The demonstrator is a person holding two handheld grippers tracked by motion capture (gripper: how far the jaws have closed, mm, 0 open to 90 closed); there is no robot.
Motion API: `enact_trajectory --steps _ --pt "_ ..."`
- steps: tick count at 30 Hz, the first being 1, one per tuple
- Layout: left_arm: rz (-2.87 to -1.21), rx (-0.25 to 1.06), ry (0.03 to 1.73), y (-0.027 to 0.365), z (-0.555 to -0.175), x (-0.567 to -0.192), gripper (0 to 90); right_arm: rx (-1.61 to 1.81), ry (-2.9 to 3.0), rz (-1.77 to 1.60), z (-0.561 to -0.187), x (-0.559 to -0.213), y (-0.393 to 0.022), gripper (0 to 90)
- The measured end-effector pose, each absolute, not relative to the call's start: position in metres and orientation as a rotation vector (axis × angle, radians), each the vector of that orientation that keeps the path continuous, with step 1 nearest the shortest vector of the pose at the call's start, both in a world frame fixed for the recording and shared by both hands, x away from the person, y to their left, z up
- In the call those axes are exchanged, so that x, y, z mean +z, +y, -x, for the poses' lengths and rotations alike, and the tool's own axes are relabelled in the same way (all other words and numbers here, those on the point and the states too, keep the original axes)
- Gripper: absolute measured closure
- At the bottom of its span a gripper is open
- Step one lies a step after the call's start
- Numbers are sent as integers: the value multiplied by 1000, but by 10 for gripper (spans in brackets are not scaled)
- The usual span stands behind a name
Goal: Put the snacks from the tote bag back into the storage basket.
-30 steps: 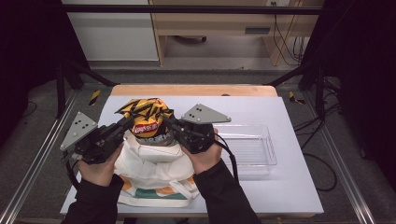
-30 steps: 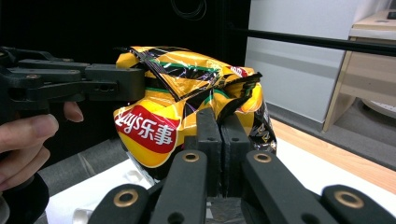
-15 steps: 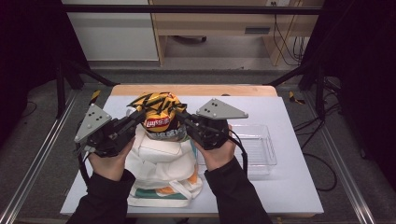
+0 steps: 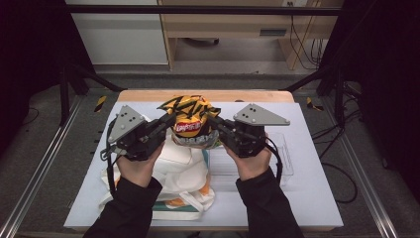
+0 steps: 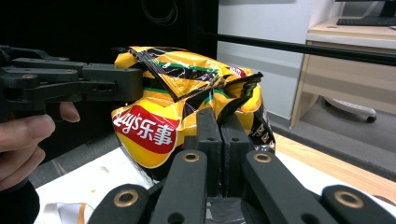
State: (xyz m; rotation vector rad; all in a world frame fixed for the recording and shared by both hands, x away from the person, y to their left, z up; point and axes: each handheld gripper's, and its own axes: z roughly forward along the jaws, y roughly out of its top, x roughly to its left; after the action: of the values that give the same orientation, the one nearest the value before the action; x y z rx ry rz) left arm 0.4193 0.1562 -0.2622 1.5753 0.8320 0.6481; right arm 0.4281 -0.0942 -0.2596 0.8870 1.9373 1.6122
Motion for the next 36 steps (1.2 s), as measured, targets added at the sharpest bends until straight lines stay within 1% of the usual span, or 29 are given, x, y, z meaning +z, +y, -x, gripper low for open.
enact_trajectory --steps 25,36 --pt "-1613 586 781 95 -434 -268 880 1552 1880 -974 -422 -265 -154 891" --pt "-1645 557 774 72 -440 -276 880 1530 1870 -1024 -424 -276 -178 891"
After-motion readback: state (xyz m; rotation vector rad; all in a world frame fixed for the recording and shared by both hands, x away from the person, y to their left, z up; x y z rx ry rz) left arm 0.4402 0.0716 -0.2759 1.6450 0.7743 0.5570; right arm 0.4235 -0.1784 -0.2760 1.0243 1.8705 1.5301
